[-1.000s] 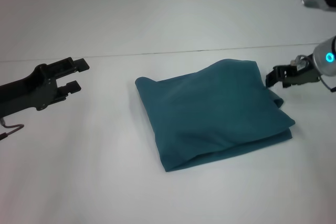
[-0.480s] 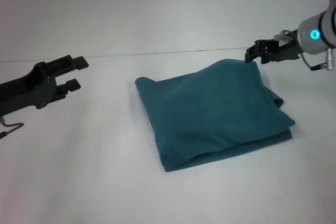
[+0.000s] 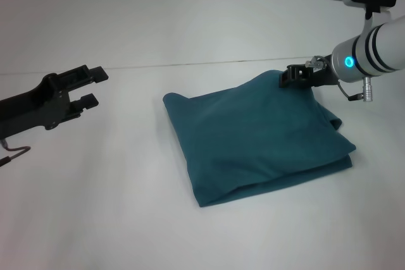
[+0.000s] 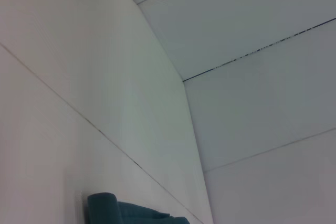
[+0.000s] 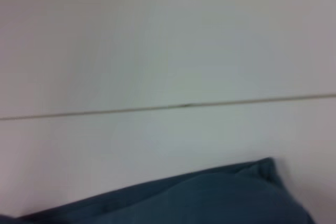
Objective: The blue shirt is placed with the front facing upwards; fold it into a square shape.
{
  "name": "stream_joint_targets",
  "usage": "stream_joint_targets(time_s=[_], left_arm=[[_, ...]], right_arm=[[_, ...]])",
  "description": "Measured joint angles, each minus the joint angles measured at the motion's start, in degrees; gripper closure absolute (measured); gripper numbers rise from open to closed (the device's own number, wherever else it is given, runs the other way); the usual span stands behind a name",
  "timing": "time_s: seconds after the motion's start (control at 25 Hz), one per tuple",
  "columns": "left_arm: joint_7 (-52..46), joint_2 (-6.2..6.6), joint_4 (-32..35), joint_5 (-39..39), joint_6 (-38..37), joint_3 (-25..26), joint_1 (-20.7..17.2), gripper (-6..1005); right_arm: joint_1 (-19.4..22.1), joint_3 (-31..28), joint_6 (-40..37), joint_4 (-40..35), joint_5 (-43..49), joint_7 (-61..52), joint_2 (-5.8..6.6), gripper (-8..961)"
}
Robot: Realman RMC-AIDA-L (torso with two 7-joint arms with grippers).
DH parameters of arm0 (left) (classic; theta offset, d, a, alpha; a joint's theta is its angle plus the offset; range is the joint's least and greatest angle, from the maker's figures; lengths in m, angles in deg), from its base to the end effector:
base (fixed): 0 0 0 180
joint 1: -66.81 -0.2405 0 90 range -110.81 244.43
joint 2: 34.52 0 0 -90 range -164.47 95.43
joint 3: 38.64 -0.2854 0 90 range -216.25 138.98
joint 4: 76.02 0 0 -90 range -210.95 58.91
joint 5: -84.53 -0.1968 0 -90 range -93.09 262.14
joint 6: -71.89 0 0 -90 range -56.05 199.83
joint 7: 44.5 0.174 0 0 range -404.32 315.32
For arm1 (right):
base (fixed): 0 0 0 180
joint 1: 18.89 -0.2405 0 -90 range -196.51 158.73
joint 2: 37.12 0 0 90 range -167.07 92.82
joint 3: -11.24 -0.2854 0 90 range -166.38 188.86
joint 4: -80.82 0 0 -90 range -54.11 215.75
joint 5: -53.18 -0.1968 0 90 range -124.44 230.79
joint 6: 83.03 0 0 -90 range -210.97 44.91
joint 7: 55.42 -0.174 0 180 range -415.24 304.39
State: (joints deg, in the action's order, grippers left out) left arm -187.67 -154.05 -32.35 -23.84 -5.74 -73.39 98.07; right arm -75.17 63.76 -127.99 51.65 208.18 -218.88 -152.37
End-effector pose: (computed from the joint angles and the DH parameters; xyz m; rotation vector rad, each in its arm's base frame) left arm -0.2644 0.3975 0.0060 -1.9119 -1.9195 -1.1065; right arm 0.2445 0.5071 -0.0286 -1.9013 1.4464 0.0745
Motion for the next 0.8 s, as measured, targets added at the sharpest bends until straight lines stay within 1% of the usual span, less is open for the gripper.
stream_joint_targets(time_s=[0.2,0.4,0.48,0.56,0.72,0.8], left_arm=[[0.0,-0.06,0.0,0.0,0.1,0.0,0.0,246],[-0.1,-0.1,-0.1,0.0,0.1,0.0,0.1,246],[-0.1,-0.1,-0.1,0.0,0.0,0.1,0.1,246],[-0.1,-0.1,-0.1,0.1,0.0,0.1,0.1,246],[-0.1,0.0,-0.1,0.1,0.1,0.1,-0.1,246],[0.0,0.0,-0.1,0.2,0.1,0.1,-0.1,247]], right_arm=[[0.0,2.5,8.1,2.9,1.2,-0.2,0.04,505],[-1.9,2.6,13.4,4.7,5.7,-0.9,-0.49,505],[-2.2,2.4,12.7,4.1,5.5,-1.0,-0.53,506],[-2.0,2.3,10.1,2.2,4.9,-1.3,-0.49,506],[-1.3,1.8,5.2,0.4,4.2,-1.7,0.14,506],[-0.9,1.1,4.4,0.4,4.1,-1.8,0.32,506]])
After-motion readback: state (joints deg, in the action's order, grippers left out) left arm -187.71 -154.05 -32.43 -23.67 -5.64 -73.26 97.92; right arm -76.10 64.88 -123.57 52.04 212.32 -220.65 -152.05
